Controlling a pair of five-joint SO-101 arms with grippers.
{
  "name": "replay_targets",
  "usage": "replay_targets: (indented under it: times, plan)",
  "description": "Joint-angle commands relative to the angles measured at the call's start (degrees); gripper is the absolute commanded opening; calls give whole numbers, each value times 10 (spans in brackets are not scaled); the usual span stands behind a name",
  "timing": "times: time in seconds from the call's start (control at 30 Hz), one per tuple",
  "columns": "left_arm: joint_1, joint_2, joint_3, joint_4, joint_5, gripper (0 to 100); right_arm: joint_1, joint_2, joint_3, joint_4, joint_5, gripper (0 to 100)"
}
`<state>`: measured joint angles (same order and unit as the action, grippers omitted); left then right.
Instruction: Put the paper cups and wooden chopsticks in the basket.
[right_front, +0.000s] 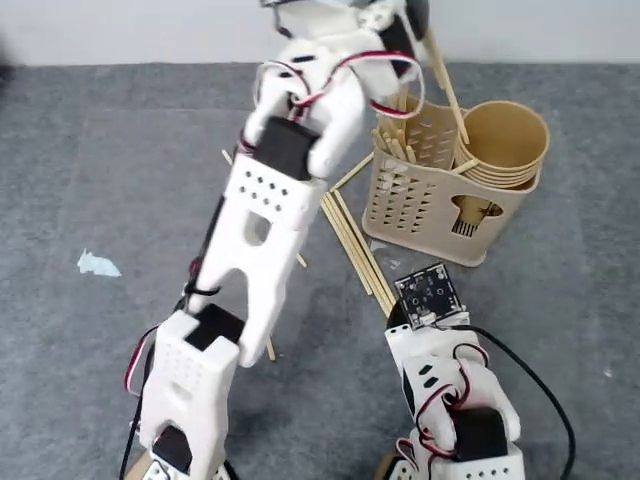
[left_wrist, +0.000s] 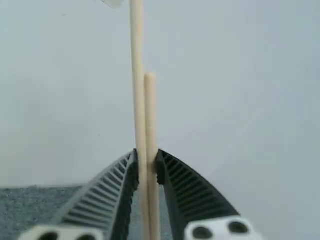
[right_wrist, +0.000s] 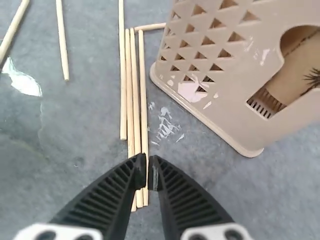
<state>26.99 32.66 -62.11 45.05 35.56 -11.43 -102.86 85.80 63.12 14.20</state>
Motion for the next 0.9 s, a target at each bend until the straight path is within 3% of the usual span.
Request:
replay_targets:
  times: [0.0, 0.3, 0.87]
  plan:
    - [-5, -3, -4, -16, -16, 11, 0, -7, -3, -7, 8, 25]
    - [-47, -19, -43, -13, -15, 11, 0, -7, -3, -7, 8, 25]
    - [-55, -34, -90, 105, -12, 11, 0, -7, -3, -7, 8, 25]
